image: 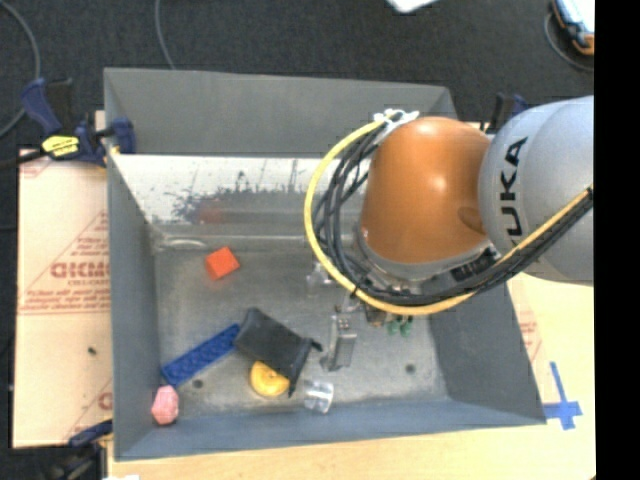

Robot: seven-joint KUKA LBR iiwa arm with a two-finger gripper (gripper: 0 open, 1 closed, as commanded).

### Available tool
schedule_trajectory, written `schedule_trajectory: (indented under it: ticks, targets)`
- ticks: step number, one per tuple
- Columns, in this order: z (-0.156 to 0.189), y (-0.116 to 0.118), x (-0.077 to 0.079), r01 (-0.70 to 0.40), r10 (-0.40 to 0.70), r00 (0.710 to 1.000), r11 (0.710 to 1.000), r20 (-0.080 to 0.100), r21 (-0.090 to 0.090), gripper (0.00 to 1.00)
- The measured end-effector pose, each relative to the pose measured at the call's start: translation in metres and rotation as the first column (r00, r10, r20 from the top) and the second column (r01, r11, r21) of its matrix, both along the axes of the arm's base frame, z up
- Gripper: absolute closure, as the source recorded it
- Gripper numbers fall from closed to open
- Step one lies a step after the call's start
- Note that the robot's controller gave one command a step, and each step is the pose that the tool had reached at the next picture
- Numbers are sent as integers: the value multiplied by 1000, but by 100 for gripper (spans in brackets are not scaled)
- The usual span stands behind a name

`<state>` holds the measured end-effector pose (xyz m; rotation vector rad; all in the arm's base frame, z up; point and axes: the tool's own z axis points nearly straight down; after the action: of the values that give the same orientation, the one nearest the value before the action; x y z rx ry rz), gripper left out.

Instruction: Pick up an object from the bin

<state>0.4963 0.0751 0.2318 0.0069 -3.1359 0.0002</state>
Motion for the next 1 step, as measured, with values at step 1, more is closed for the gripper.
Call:
schedule_trajectory:
  ticks: [1]
  targets:
    - [4, 0, 2, 4, -4, 1000, 1000, 9, 1, 100]
